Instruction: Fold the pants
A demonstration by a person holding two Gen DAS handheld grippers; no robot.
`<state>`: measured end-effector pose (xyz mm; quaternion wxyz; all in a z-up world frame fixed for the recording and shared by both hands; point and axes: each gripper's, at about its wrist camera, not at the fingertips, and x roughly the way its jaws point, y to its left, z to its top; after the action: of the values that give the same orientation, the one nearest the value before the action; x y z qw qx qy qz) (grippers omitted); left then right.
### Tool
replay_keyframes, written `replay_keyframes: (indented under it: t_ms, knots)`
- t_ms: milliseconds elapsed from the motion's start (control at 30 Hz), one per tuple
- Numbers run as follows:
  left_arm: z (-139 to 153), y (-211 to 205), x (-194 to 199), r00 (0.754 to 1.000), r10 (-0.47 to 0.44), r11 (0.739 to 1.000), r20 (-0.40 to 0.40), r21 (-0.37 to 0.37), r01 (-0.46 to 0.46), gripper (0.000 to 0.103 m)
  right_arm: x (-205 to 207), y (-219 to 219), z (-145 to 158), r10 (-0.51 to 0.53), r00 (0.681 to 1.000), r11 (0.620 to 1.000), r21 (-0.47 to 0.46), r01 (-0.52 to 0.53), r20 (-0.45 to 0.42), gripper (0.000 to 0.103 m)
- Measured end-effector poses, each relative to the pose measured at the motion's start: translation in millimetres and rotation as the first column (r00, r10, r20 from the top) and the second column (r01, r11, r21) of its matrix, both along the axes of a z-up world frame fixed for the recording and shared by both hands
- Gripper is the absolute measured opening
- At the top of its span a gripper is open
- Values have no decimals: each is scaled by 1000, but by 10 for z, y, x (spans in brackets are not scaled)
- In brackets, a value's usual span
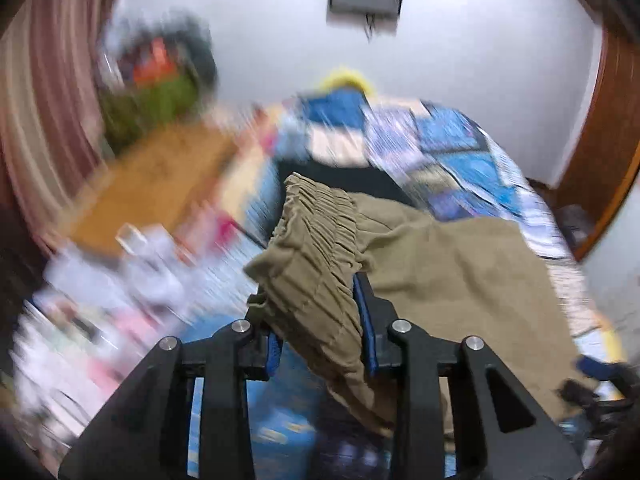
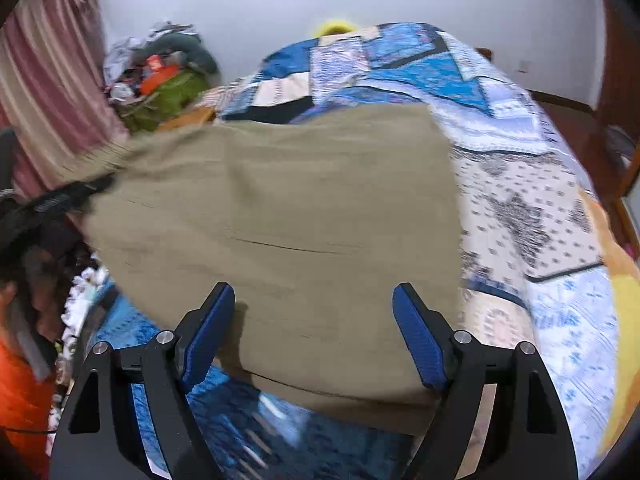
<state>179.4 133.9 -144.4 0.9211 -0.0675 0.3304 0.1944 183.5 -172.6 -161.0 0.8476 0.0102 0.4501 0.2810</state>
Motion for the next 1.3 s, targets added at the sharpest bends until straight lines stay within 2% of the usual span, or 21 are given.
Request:
replay_keyframes:
  t_ms: [100, 200, 333, 400, 500, 567, 667, 767, 900, 967, 1033, 1100, 1167, 1233, 1300]
  knots:
    - [192, -91, -48, 999, -19, 996, 41, 93, 15, 31, -8, -108, -32, -33, 999, 999, 1, 33, -19, 78]
    - [311, -275, -43, 996, -63, 987, 63, 155, 52, 31, -25, -178, -72, -54, 998, 999, 3, 54, -20, 79]
    - [408, -598, 20, 983, -167, 976, 78, 153, 154, 30, -62, -158, -71, -49, 999, 998, -33, 49, 6, 79]
    - [446, -733, 92, 971, -223, 970, 85, 122, 212, 28, -73, -148, -73, -44, 999, 998, -43, 44, 16, 79]
    - [510, -908, 201, 947, -308, 952, 88, 29, 306, 28, -56, -176, -72, -48, 999, 999, -23, 48, 7, 79]
    - [535, -1003, 288, 932, -352, 934, 87, -35, 356, 28, -60, -197, -70, -53, 999, 999, -11, 53, 2, 79]
    - [526, -1159, 414, 902, -425, 891, 75, -142, 431, 28, -49, -216, -78, -60, 998, 998, 1, 60, 0, 79]
    - [453, -1298, 506, 876, -479, 856, 52, -195, 479, 28, -57, -224, -80, -65, 998, 998, 11, 65, 2, 79]
    - [357, -1427, 597, 851, -524, 826, 34, -224, 517, 28, -52, -231, -89, -69, 998, 997, 18, 69, 3, 79]
    - [327, -1468, 610, 835, -549, 805, 34, -246, 540, 33, -54, -247, -87, -71, 997, 997, 21, 71, 4, 79]
    - [332, -1510, 601, 810, -584, 770, 50, -281, 572, 47, -51, -267, -85, -75, 997, 997, 24, 75, -1, 79]
    - [374, -1533, 572, 789, -609, 744, 80, -286, 603, 75, -41, -294, -73, -82, 996, 996, 35, 83, -16, 79]
    - [430, -1532, 543, 789, -605, 754, 102, -243, 610, 79, -24, -325, -71, -90, 996, 995, 43, 92, -27, 79]
    - [453, -1504, 567, 796, -598, 772, 88, -202, 602, 79, -5, -360, -78, -106, 994, 993, 41, 107, -39, 79]
    - [423, -1424, 656, 815, -577, 796, 61, -182, 577, 80, 8, -397, -88, -112, 993, 992, 49, 114, -43, 79]
